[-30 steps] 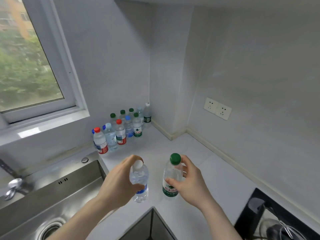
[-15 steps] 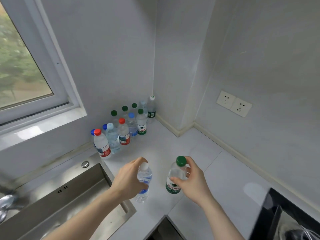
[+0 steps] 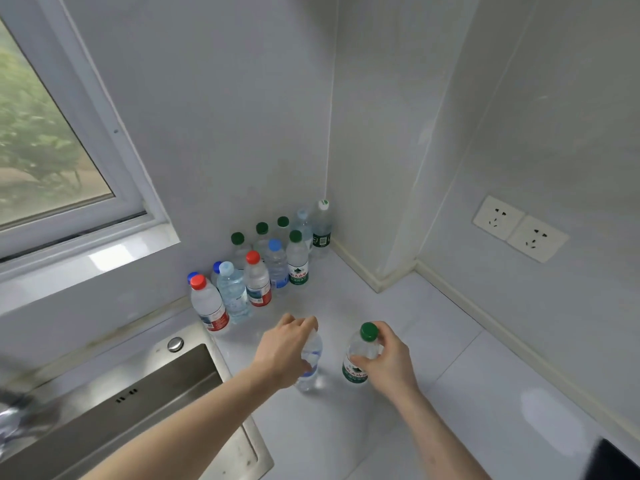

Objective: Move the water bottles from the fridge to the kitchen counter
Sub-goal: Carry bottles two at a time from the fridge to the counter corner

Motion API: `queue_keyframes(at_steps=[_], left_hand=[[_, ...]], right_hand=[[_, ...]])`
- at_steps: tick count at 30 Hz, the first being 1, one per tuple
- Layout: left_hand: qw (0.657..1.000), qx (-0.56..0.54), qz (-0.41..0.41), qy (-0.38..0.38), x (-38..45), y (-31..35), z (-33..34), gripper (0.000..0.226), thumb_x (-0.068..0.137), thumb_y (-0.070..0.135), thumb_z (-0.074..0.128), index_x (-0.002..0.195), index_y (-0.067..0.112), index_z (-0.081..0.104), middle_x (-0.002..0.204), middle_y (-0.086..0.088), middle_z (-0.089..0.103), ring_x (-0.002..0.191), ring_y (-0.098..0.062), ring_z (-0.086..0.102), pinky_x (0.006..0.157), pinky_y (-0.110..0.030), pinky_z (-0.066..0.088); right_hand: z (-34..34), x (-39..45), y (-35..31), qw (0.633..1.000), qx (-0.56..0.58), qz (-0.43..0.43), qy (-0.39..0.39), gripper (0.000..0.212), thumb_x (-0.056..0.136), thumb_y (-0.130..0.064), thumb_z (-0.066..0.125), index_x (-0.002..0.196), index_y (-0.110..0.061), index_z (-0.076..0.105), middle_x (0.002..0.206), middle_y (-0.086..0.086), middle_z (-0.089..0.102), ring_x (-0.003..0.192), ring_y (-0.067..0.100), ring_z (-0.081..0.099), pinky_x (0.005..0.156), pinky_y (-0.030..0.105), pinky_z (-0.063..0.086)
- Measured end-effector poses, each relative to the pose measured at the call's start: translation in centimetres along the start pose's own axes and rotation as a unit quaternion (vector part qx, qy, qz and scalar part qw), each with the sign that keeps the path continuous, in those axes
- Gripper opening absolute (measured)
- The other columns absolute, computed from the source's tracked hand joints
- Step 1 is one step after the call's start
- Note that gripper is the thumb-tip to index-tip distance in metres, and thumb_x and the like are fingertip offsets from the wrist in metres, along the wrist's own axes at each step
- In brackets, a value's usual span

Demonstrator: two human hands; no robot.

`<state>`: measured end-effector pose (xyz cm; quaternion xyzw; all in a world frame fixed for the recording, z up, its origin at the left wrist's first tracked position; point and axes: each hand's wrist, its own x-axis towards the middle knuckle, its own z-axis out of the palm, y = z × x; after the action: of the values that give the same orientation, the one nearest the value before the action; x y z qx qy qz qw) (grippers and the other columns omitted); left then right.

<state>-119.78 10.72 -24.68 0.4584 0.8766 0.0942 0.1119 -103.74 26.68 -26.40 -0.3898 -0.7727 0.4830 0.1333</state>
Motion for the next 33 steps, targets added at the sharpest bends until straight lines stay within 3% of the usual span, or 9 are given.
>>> queue_keyframes(at_steps=[4, 8, 11, 14, 17, 21, 27, 33], left_hand=[[1.000, 0.022, 0.015, 0.004, 3.3, 0.1, -0.3, 0.066, 0.074, 0.035, 0.088, 0.121, 0.030, 0.042, 0.122, 0.010, 0.062, 0.105, -0.019, 0.046, 0.069, -0.036, 0.052], [0.999, 0.033, 0.015, 0.008, 6.6, 0.1, -0.7, 0.071, 0.076, 0.027, 0.088, 0.130, 0.027, 0.041, 0.134, 0.007, 0.056, 0.110, -0.022, 0.047, 0.069, -0.035, 0.048], [0.999, 0.043, 0.008, 0.011, 8.9, 0.1, -1.0, 0.072, 0.078, 0.025, 0.088, 0.133, 0.026, 0.041, 0.137, 0.005, 0.053, 0.116, -0.024, 0.048, 0.069, -0.035, 0.048], [0.999, 0.049, -0.005, 0.018, 11.1, 0.3, -1.4, 0.074, 0.079, 0.023, 0.087, 0.136, 0.023, 0.041, 0.139, 0.002, 0.052, 0.121, -0.025, 0.048, 0.077, -0.037, 0.055], [0.998, 0.060, -0.010, 0.023, 13.2, 0.4, -1.6, 0.072, 0.080, 0.011, 0.084, 0.138, 0.022, 0.041, 0.138, 0.001, 0.053, 0.120, -0.025, 0.049, 0.078, -0.035, 0.052], [0.997, 0.070, -0.020, 0.030, 15.7, 0.4, -1.7, 0.071, 0.081, 0.005, 0.080, 0.139, 0.020, 0.042, 0.137, -0.001, 0.053, 0.120, -0.026, 0.052, 0.078, -0.037, 0.052], [0.994, 0.102, -0.039, 0.022, 19.8, 0.3, -2.1, 0.069, 0.079, 0.010, 0.081, 0.137, 0.020, 0.044, 0.134, -0.005, 0.058, 0.124, -0.029, 0.053, 0.103, -0.040, 0.042], [0.985, 0.157, -0.052, 0.046, 22.8, 0.1, -2.6, 0.057, 0.069, 0.004, 0.075, 0.121, 0.019, 0.056, 0.113, -0.005, 0.063, 0.111, -0.028, 0.059, 0.105, -0.041, 0.034]], right_hand=[[0.4, 3.1, -0.1, 1.000, -0.012, 0.012, 0.003, 0.053, 0.071, -0.007, 0.094, 0.109, -0.028, 0.064, 0.103, -0.013, 0.071, 0.102, 0.017, 0.067, 0.083, 0.022, 0.047], [1.0, 6.0, -0.5, 0.999, -0.026, 0.026, 0.010, 0.052, 0.075, -0.010, 0.091, 0.114, -0.029, 0.063, 0.107, -0.009, 0.070, 0.105, 0.020, 0.065, 0.087, 0.030, 0.051], [2.0, 8.2, -0.7, 0.999, -0.024, 0.017, 0.029, 0.048, 0.078, -0.016, 0.091, 0.115, -0.028, 0.062, 0.105, -0.012, 0.064, 0.109, 0.020, 0.063, 0.088, 0.028, 0.047], [2.8, 10.6, -1.0, 0.999, -0.028, 0.013, 0.034, 0.053, 0.081, -0.016, 0.089, 0.128, -0.017, 0.063, 0.120, -0.003, 0.067, 0.121, 0.024, 0.062, 0.098, 0.031, 0.049], [3.5, 12.3, -1.1, 0.999, -0.025, 0.002, 0.043, 0.062, 0.084, -0.013, 0.087, 0.139, -0.011, 0.059, 0.136, 0.006, 0.066, 0.130, 0.026, 0.059, 0.110, 0.037, 0.047], [3.9, 14.5, -1.3, 0.998, -0.012, -0.011, 0.060, 0.060, 0.084, -0.010, 0.086, 0.137, -0.009, 0.059, 0.132, 0.009, 0.067, 0.126, 0.029, 0.061, 0.107, 0.039, 0.048], [4.1, 17.9, -2.0, 0.998, 0.021, -0.019, 0.065, 0.056, 0.081, -0.005, 0.087, 0.129, -0.007, 0.059, 0.120, 0.009, 0.069, 0.113, 0.029, 0.063, 0.098, 0.039, 0.051], [4.7, 21.2, -2.5, 0.998, 0.018, -0.019, 0.065, 0.050, 0.082, -0.006, 0.085, 0.123, -0.010, 0.058, 0.118, 0.008, 0.067, 0.110, 0.029, 0.062, 0.093, 0.039, 0.052]])
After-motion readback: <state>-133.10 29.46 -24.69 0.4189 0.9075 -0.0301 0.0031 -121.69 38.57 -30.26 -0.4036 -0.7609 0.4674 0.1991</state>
